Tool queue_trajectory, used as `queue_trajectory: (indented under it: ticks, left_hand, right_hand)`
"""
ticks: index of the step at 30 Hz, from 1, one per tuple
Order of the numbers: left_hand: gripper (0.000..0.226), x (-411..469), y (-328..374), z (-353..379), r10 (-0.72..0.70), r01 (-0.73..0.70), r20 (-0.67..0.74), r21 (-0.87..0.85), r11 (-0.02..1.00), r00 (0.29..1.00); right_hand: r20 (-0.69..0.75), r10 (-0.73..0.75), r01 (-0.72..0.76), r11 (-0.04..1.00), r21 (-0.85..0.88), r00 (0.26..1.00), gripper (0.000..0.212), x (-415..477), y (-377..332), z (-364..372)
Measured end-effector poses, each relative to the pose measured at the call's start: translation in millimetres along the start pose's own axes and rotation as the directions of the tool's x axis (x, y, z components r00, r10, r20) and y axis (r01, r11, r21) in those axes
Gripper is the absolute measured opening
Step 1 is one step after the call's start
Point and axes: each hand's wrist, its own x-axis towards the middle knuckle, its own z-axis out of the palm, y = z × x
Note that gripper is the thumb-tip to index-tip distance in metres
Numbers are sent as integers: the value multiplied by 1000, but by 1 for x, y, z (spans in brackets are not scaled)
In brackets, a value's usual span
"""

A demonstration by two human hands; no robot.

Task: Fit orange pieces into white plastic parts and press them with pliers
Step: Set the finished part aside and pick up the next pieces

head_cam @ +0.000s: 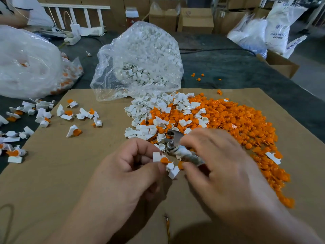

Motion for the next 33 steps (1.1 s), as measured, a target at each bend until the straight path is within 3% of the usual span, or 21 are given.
queue_trajectory:
  ticks: [3,5,11,15,20,27,33]
  left_hand:
    - [27,2,-2,-3,-60,65,32,-180,981,998]
    - [20,4,-1,-4,-62,72,47,-253,965,997]
    - [28,5,0,-10,-27,43,43,-401,915,999]
    - [28,8,-5,-11,-17,23,18,-412,911,1000]
    - [31,10,-10,-12,-23,22,2,-384,923,1000]
    - [30,11,-9,-14,-26,20,-10,-357,934,1000]
    - [21,9,-6,-15,4,-15,-33,-351,936,999]
  right_hand:
    - [215,210,-156,958,-241,954,65,6,14,-10]
    - [321,266,-157,932,-326,909,71,5,22,-11]
    - [380,262,-110,920,-377,887,81,6,31,-17]
    - [419,267,-100,920,-379,868,88,8,35,-20]
    - [395,241,-88,925,-369,886,73,13,33,-19]
    - [184,257,-163,896,-414,949,46,14,28,-16]
    - [96,180,-177,984,-36,979,34,11,28,-26]
